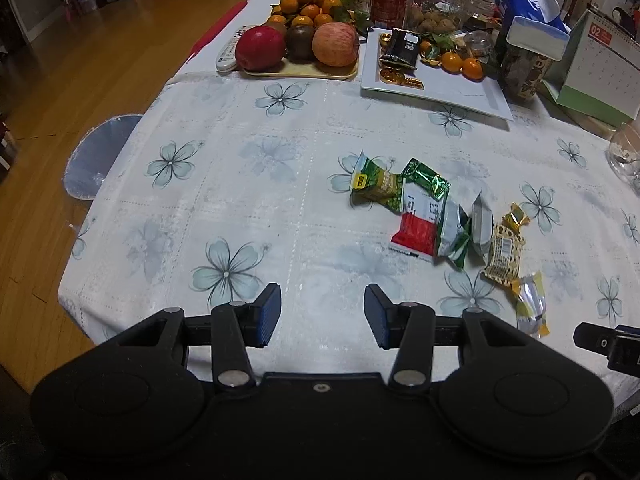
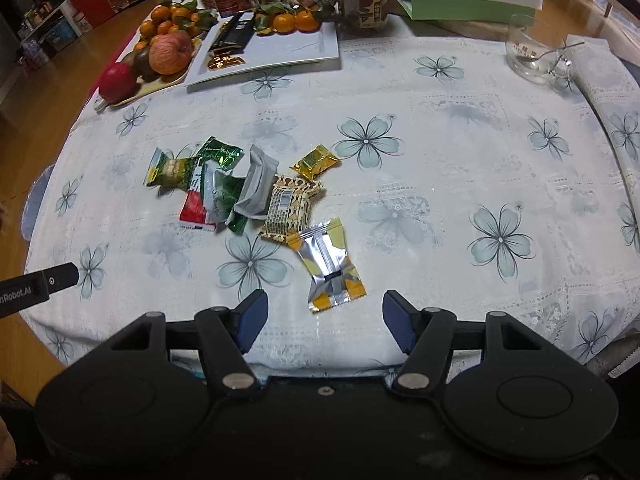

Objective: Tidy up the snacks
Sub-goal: 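Move both open tools back toward the snack pile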

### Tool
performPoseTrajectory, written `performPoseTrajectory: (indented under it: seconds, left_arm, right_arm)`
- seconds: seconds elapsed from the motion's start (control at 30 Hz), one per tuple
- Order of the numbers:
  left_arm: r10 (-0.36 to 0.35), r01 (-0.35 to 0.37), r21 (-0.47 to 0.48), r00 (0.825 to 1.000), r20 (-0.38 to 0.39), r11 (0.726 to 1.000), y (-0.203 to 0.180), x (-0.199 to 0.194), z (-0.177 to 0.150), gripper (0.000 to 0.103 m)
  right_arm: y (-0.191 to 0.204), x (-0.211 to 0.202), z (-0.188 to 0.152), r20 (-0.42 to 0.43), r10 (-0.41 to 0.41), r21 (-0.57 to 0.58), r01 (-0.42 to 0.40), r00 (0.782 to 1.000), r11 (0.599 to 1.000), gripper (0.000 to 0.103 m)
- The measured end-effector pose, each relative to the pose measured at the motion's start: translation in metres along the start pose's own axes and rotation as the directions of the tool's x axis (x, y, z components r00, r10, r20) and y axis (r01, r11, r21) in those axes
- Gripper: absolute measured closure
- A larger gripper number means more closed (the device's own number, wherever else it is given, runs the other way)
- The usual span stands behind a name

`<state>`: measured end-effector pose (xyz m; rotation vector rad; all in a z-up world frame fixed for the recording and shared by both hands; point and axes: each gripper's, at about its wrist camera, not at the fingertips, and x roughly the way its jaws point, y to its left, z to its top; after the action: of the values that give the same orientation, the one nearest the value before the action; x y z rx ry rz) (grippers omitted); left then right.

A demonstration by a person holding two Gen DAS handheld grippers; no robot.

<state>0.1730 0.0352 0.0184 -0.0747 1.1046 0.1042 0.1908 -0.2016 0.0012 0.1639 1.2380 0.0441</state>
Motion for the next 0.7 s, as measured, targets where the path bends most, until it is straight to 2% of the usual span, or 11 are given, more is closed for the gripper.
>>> performPoseTrajectory:
  seconds: [0.23, 0.37, 0.53, 0.63, 0.7]
  left_arm:
    - [-0.008, 0.01, 0.045, 0.999, -0.033, 0.999, -0.014, 0.031, 0.045, 0.048]
    - [-0.012, 0.014, 0.05, 0.999, -0.031, 0.999, -0.019, 0.047, 0.069, 0.048]
    - [-0.018, 0.02, 0.023, 0.998, -0.055, 1.0, -0.02, 0.076, 0.098, 0.048]
    - [-0.013, 0.013, -0.001, 0.996, -0.09, 1.0, -0.025, 0.093, 0.105, 0.049]
    - [-0.032, 0.033, 0.006, 0.993, -0.118, 0.999, -0.031, 0.104, 0.108, 0.05]
  right_arm:
    - [-0.006, 0.03, 0.053, -0.038, -0.02, 0.029, 0.022, 0.999, 0.999, 0.037]
    - [-0.006, 0.044, 0.073, -0.074, -0.004, 0.055, 0.008, 0.997, 0.998, 0.037]
    - [-0.01, 0.063, 0.083, -0.128, 0.045, 0.113, -0.03, 0.991, 0.993, 0.037]
    - [-0.012, 0.071, 0.082, -0.166, 0.064, 0.136, -0.041, 0.984, 0.99, 0.037]
    - [-0.016, 0.072, 0.081, -0.175, 0.063, 0.151, -0.036, 0.983, 0.988, 0.036]
